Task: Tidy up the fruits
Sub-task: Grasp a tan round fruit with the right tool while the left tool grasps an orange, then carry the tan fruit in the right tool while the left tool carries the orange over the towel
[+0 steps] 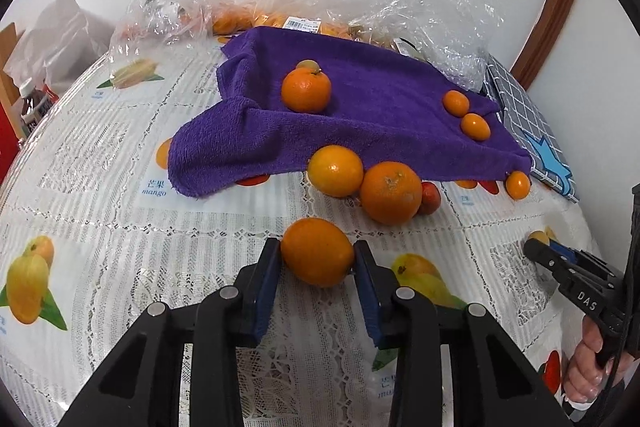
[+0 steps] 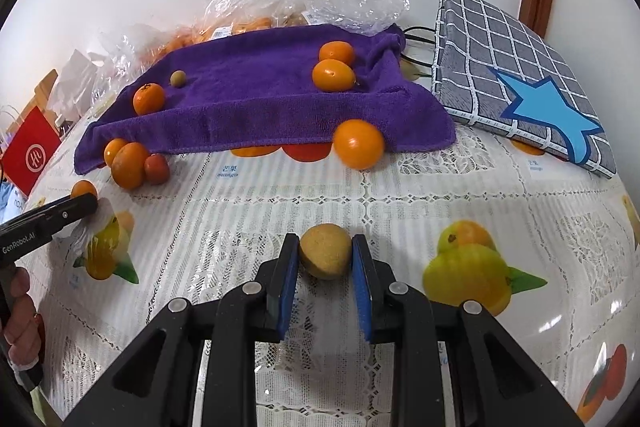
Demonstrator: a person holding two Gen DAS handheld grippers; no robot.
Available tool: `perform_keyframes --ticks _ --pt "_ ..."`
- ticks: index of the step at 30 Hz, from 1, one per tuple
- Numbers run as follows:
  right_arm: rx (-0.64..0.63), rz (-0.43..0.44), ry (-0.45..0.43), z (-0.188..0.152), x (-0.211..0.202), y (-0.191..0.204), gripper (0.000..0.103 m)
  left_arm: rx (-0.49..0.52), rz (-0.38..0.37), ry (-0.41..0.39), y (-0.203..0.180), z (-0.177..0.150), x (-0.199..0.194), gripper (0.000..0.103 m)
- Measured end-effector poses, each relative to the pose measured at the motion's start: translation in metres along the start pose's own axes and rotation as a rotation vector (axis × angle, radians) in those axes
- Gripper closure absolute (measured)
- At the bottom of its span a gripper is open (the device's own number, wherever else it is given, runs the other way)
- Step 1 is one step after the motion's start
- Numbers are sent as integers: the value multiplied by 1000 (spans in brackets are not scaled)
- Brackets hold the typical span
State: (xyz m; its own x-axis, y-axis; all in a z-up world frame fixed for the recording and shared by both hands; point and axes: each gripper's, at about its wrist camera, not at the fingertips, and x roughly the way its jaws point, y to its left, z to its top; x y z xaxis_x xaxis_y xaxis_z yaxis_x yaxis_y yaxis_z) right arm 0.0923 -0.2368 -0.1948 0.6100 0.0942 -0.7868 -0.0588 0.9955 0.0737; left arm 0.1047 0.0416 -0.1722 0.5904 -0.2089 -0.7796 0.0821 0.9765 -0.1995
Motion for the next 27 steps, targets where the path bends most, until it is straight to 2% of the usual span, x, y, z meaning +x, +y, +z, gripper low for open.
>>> perform_keyframes --ticks 4,7,11,16,24,27 --pt "13 20 -12 0 -4 -3 77 -17 -10 -8 4 0 -2 69" --pt "20 11 -20 1 -9 -6 77 -5 18 -8 2 2 -6 69" --pt "1 2 -68 13 -27 -8 77 -27 9 -33 5 17 -19 69" --pt "-6 9 -116 40 -41 -10 77 -18 37 -72 4 47 -33 69" --pt "-10 -2 -139 85 -23 -12 77 4 65 -66 0 86 -27 69" --pt "-4 14 -119 100 -7 -12 77 6 62 -64 0 100 -20 69"
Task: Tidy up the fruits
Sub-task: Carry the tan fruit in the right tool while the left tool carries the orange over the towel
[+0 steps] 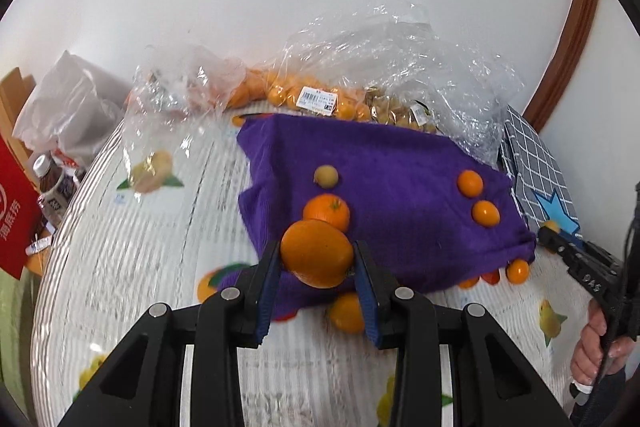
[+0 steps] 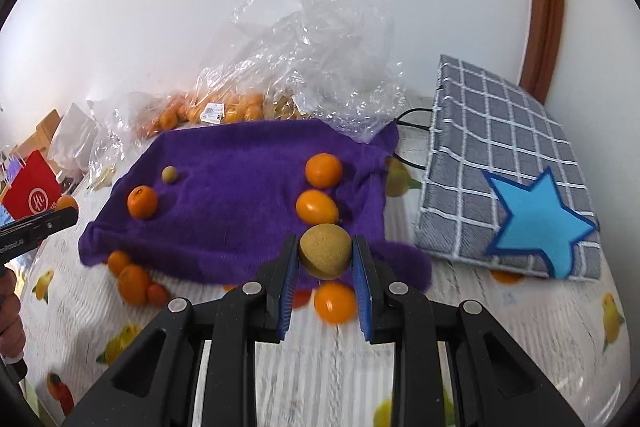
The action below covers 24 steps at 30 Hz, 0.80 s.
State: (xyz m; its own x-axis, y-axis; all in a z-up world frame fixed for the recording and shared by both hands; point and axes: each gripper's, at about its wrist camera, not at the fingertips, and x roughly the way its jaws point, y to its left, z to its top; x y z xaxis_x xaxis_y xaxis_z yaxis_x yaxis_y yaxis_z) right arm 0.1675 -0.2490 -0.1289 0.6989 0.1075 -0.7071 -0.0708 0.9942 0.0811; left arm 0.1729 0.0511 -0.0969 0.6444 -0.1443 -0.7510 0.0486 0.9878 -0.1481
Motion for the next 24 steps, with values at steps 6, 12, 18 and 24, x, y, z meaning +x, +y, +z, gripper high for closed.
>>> perform_keyframes --ticks 6,12,18,24 --pt "0 10 83 11 45 2 77 0 -10 15 -3 16 19 69" --pt "20 50 165 9 78 1 77 22 -31 34 -16 26 38 69" --pt "-9 71 172 9 83 2 77 48 -56 63 -36 38 62 69" --pt "-48 70 184 9 79 1 67 97 -64 116 -62 43 88 69"
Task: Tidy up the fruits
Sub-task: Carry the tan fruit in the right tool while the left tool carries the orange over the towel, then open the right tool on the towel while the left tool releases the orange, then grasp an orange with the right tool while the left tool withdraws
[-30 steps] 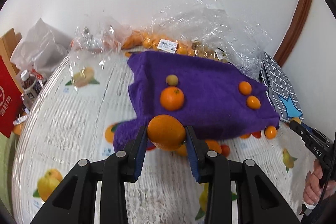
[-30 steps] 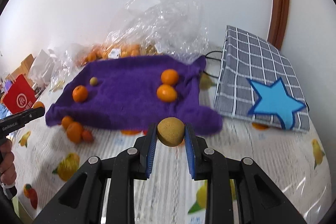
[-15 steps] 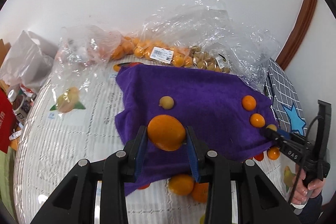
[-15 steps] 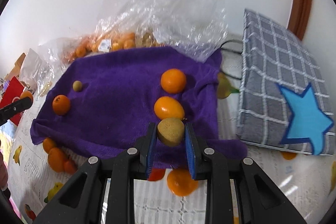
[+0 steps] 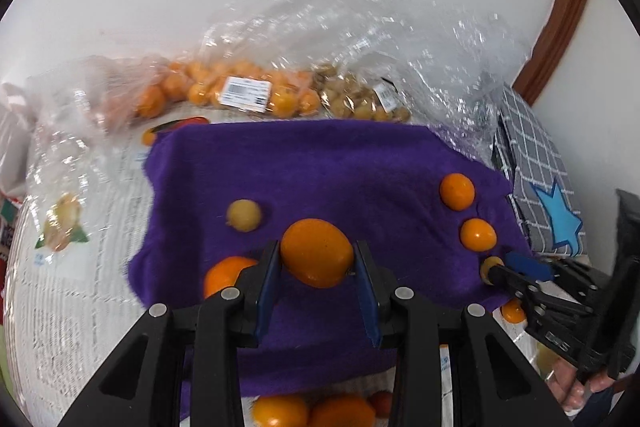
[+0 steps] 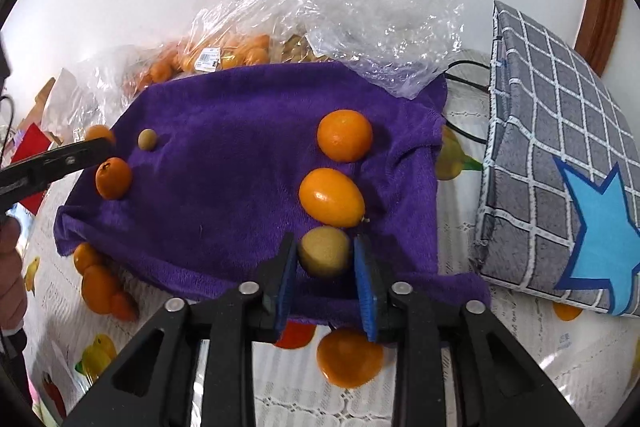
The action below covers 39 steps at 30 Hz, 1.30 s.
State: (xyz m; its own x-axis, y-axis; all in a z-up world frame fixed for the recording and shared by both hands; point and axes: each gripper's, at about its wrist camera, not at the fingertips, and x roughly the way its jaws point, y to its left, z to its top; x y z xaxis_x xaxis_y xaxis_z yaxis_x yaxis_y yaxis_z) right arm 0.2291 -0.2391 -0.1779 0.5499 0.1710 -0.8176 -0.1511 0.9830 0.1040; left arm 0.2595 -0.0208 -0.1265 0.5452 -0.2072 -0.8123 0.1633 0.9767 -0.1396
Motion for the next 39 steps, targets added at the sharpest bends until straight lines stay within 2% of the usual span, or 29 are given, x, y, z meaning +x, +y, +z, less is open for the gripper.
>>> perform_keyframes --ticks 2,11,18,25,28,30,32,36,39 --pt "-2 6 -21 -3 -9 -2 61 10 7 22 -7 2 10 69" --pt "28 6 -88 -25 -43 -20 60 30 30 109 -23 5 42 69" --pt "8 39 -69 -45 -45 -17 60 33 43 148 -25 2 54 68" --pt "16 18 -19 -54 -26 -13 60 31 18 177 -27 -1 56 68" --pt "22 13 -6 -56 -18 -12 60 28 -4 170 -27 -1 51 67" --pt "15 1 -16 -56 -17 -10 62 25 -24 151 -26 -2 43 63" --pt "13 -23 -25 -55 -15 -9 70 24 -35 135 -26 -3 35 62" --pt "-11 -60 -33 -55 -15 -4 71 27 -48 97 -22 -7 14 62" --pt "-16 -46 -39 -58 -23 -1 71 29 -56 57 -14 -14 -9 62"
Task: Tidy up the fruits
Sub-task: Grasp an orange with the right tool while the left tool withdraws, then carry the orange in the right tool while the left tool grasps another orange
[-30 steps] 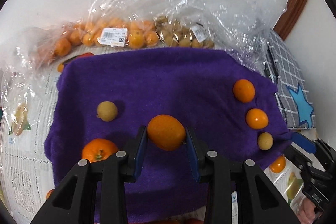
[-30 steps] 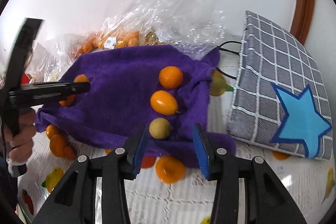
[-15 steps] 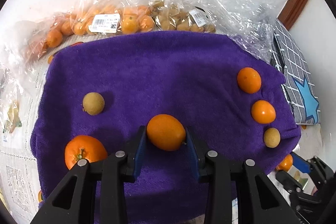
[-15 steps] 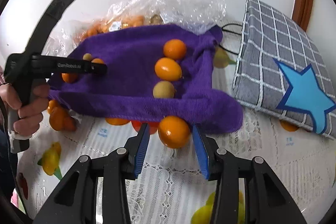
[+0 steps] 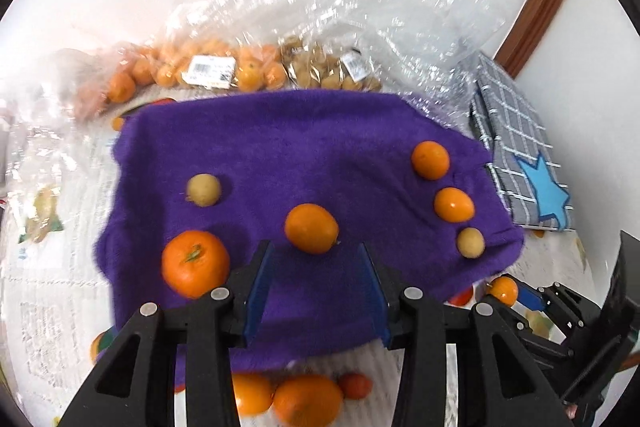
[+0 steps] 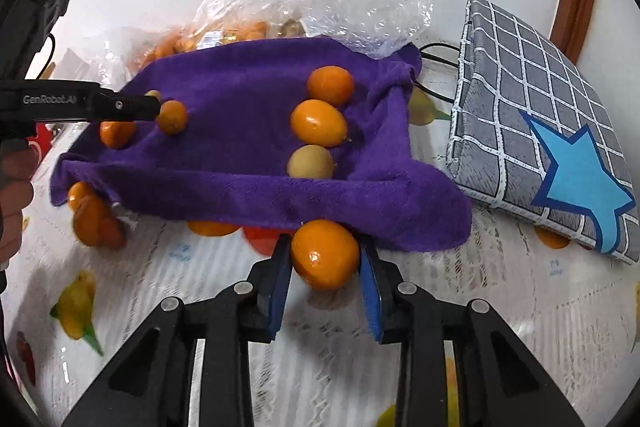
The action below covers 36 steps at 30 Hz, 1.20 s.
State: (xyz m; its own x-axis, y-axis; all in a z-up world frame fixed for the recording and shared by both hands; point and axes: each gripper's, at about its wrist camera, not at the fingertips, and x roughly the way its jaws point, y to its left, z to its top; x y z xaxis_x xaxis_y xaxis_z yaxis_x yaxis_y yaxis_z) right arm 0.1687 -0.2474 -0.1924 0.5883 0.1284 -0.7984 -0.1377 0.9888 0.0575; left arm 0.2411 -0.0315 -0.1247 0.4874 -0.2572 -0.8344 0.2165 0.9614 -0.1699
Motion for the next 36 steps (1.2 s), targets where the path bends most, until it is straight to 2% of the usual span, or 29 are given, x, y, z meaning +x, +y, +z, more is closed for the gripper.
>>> perform_keyframes --ticks 7,10,14,19,26,36 --pt "14 18 -11 -14 -22 8 71 -43 -55 -47 27 -34 -40 59" --pt "15 18 -12 -19 -28 12 71 -61 -43 -49 37 -54 -47 59" --pt "22 21 -12 -26 -35 15 71 -103 -12 -28 54 -76 -45 59" --pt "30 8 0 -34 -40 18 71 -123 -7 13 65 -97 -32 61" --pt "64 -7 20 -40 -40 15 71 -100 -26 14 61 -103 -17 61" --pt "85 -16 49 -41 -34 13 71 -69 -13 -1 47 -91 -5 61"
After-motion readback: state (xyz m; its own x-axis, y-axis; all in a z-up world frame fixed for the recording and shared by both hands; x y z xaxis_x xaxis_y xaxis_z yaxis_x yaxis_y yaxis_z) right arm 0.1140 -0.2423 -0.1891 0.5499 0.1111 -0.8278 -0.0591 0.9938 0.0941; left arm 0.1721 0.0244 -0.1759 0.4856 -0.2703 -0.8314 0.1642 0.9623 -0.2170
